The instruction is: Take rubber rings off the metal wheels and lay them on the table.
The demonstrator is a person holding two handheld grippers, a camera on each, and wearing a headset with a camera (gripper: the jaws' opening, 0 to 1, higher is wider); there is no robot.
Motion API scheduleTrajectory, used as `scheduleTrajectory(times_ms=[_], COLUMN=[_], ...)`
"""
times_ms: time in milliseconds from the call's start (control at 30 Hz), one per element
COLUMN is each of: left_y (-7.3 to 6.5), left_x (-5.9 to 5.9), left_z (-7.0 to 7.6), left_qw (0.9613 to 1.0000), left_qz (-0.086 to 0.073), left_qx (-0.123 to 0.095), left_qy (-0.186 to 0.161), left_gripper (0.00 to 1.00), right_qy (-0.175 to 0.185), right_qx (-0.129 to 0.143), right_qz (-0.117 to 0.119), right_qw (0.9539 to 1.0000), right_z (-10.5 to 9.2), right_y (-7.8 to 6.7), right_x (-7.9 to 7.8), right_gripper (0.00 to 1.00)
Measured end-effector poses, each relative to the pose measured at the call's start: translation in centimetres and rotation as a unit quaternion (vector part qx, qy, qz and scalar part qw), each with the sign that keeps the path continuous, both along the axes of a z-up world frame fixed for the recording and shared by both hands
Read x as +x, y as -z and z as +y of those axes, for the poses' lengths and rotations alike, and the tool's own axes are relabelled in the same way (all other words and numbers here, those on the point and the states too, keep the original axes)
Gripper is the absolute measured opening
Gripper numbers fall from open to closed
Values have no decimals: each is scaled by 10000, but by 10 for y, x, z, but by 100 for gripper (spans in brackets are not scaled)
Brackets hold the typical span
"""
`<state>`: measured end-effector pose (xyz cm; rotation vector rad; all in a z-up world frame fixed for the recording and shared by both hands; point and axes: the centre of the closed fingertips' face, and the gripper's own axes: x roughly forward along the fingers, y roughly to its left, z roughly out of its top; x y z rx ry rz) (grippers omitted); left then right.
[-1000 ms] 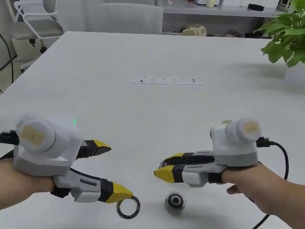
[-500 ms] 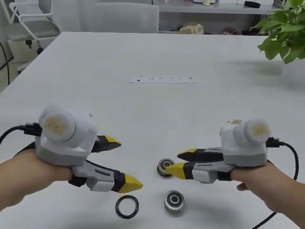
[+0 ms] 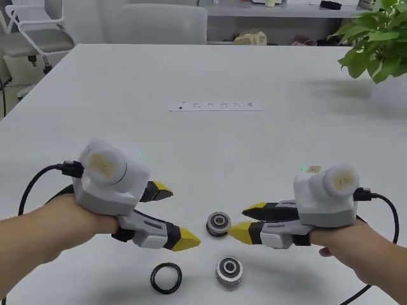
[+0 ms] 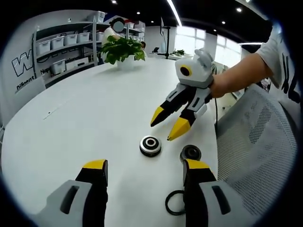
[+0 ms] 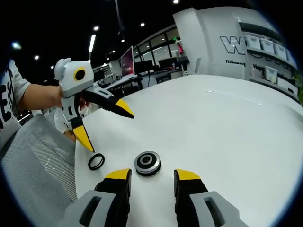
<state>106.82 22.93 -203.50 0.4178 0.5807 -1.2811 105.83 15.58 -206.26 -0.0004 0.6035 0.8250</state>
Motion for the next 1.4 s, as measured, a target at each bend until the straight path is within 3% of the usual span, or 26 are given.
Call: scheduleTrajectory(times_ms=[200,900,1400], left_y=[7,14,27], left_x=[1,0,-5], left_z=[-6,-41,-56], left_qw=[10000,9991,9991], left_qz=[42,356,343], left_qx=[33,-243,-88], left_qy=[25,17,213], left_gripper=[58,37,23], right_qy=[-93,-288,-278], right_qx=[-81,-172,-139], right_qz=[-28,-63,-34], right_qw=[9999,9994,9995], right_z=[2,10,10], right_y=[5,12,14], right_x=[0,-4,-6], right_gripper=[32,27,25])
